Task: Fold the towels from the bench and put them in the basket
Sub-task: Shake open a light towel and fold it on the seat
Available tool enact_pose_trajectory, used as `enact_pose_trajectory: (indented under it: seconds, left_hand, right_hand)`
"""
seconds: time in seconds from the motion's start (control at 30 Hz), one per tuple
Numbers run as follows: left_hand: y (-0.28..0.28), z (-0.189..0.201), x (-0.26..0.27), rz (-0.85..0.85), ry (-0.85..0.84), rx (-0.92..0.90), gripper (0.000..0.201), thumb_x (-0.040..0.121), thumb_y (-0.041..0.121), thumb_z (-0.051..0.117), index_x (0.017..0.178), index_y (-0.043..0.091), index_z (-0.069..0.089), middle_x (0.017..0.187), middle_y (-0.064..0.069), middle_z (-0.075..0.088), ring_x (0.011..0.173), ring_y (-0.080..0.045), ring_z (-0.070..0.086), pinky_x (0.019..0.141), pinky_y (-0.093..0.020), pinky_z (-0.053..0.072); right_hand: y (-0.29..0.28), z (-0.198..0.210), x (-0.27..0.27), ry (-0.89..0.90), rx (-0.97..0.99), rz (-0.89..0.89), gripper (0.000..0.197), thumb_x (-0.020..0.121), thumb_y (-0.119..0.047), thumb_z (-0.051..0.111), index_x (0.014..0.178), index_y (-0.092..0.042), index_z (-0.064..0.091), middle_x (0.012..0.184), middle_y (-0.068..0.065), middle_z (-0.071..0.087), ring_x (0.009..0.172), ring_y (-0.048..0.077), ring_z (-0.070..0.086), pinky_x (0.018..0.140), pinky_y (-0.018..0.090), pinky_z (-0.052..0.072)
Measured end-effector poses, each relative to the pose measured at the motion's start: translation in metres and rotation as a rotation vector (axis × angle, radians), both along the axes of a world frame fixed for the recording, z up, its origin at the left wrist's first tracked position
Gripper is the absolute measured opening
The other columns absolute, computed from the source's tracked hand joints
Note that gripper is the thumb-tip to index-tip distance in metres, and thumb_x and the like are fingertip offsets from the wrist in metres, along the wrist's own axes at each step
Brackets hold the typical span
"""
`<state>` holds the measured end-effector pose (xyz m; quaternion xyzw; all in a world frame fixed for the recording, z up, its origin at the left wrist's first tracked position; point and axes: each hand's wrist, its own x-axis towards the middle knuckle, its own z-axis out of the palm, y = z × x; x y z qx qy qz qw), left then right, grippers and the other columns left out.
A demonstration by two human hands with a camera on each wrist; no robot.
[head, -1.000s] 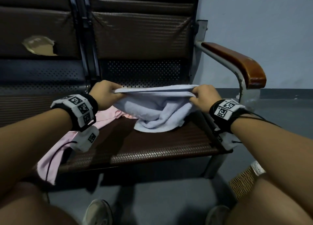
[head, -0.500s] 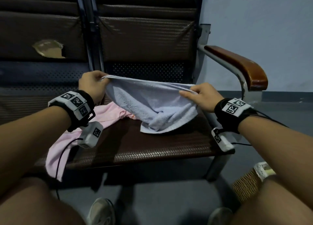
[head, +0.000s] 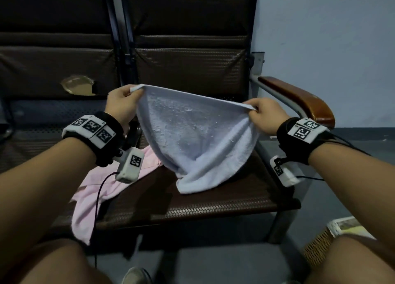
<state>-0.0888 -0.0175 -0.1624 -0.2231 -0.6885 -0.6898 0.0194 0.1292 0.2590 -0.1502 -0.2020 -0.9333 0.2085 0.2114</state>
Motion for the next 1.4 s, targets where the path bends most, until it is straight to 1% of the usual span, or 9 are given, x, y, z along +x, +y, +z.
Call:
enact_pose_trajectory:
  seconds: [0.17, 0.27, 0.37, 0.53, 0.73, 0.9, 1.17, 1.27, 1.4]
  left_hand:
    - [0.014, 0.034, -0.009, 0.042, 0.059, -0.144, 0.038, 0.098, 0.042, 0.046, 0.082, 0.017, 0.068, 0.085, -0.003, 0.068, 0.081, -0.017, 0.063, 0.078, -0.037, 0.052]
    - [0.013, 0.048, -0.017, 0.055, 0.206, -0.308, 0.048, 0.084, 0.066, 0.057, 0.077, 0.020, 0.071, 0.066, 0.019, 0.067, 0.064, 0.006, 0.061, 0.065, -0.025, 0.046]
    - [0.009, 0.046, -0.032, 0.158, 0.182, -0.366, 0.060, 0.072, 0.073, 0.065, 0.079, 0.014, 0.074, 0.068, 0.007, 0.067, 0.067, -0.009, 0.062, 0.062, -0.028, 0.045]
    - [0.032, 0.053, -0.014, 0.201, -0.065, -0.152, 0.045, 0.073, 0.052, 0.074, 0.067, 0.007, 0.072, 0.071, -0.004, 0.067, 0.071, -0.019, 0.064, 0.065, -0.031, 0.050]
    - [0.086, 0.062, 0.059, -0.167, -0.100, -0.028, 0.043, 0.077, 0.043, 0.073, 0.080, -0.001, 0.075, 0.066, -0.004, 0.061, 0.058, -0.015, 0.055, 0.056, -0.028, 0.045]
    - [0.100, 0.050, 0.096, -0.396, -0.087, -0.047, 0.014, 0.092, 0.018, 0.069, 0.085, 0.013, 0.080, 0.071, 0.001, 0.073, 0.064, -0.006, 0.066, 0.059, -0.022, 0.051]
    - [0.085, 0.046, 0.080, -0.277, -0.136, -0.022, 0.036, 0.088, -0.005, 0.046, 0.116, 0.005, 0.066, 0.095, -0.009, 0.069, 0.076, -0.014, 0.065, 0.064, -0.024, 0.054]
    - [0.081, 0.041, 0.072, -0.606, -0.181, -0.142, 0.057, 0.080, -0.013, 0.045, 0.132, 0.007, 0.058, 0.109, -0.015, 0.065, 0.094, -0.023, 0.063, 0.075, -0.030, 0.053]
    - [0.079, 0.035, 0.059, -0.832, -0.325, -0.178, 0.056, 0.076, -0.002, 0.059, 0.131, 0.008, 0.060, 0.122, -0.024, 0.064, 0.110, -0.033, 0.064, 0.094, -0.046, 0.050]
  right_hand:
    - [-0.006, 0.033, -0.010, -0.108, 0.076, -0.039, 0.029, 0.101, -0.025, 0.040, 0.095, -0.009, 0.064, 0.105, 0.017, 0.067, 0.097, 0.035, 0.060, 0.075, 0.034, 0.040]
    - [0.001, 0.049, -0.010, -0.163, 0.038, 0.005, 0.036, 0.097, -0.041, 0.052, 0.078, -0.014, 0.066, 0.081, 0.008, 0.068, 0.078, 0.025, 0.063, 0.064, 0.035, 0.044]
    - [0.009, 0.058, -0.009, -0.127, -0.106, -0.051, 0.035, 0.090, -0.044, 0.063, 0.068, -0.017, 0.066, 0.061, -0.003, 0.060, 0.061, 0.016, 0.056, 0.054, 0.029, 0.041]
    - [0.002, 0.067, -0.023, 0.051, -0.645, -0.211, 0.033, 0.077, -0.036, 0.073, 0.094, -0.007, 0.071, 0.085, 0.008, 0.076, 0.072, 0.028, 0.074, 0.068, 0.035, 0.061]
    - [-0.043, 0.077, -0.045, -0.018, -0.954, -0.059, 0.041, 0.092, -0.023, 0.064, 0.127, -0.001, 0.063, 0.120, 0.019, 0.070, 0.105, 0.035, 0.070, 0.096, 0.049, 0.055]
    - [-0.061, 0.073, -0.040, 0.003, -1.191, 0.117, 0.040, 0.099, -0.037, 0.055, 0.124, -0.007, 0.064, 0.103, 0.015, 0.070, 0.086, 0.027, 0.069, 0.076, 0.038, 0.059]
    - [-0.058, 0.065, -0.021, -0.003, -0.847, 0.118, 0.032, 0.093, -0.001, 0.052, 0.122, 0.000, 0.066, 0.102, 0.019, 0.067, 0.084, 0.022, 0.064, 0.067, 0.029, 0.053]
    - [-0.058, 0.064, -0.019, -0.032, -0.875, 0.272, 0.035, 0.093, 0.002, 0.050, 0.125, -0.002, 0.065, 0.120, 0.026, 0.066, 0.097, 0.027, 0.062, 0.083, 0.036, 0.050]
    - [-0.044, 0.062, -0.022, -0.083, -0.868, 0.325, 0.029, 0.096, -0.015, 0.058, 0.122, -0.004, 0.065, 0.106, 0.014, 0.066, 0.088, 0.023, 0.064, 0.072, 0.030, 0.054]
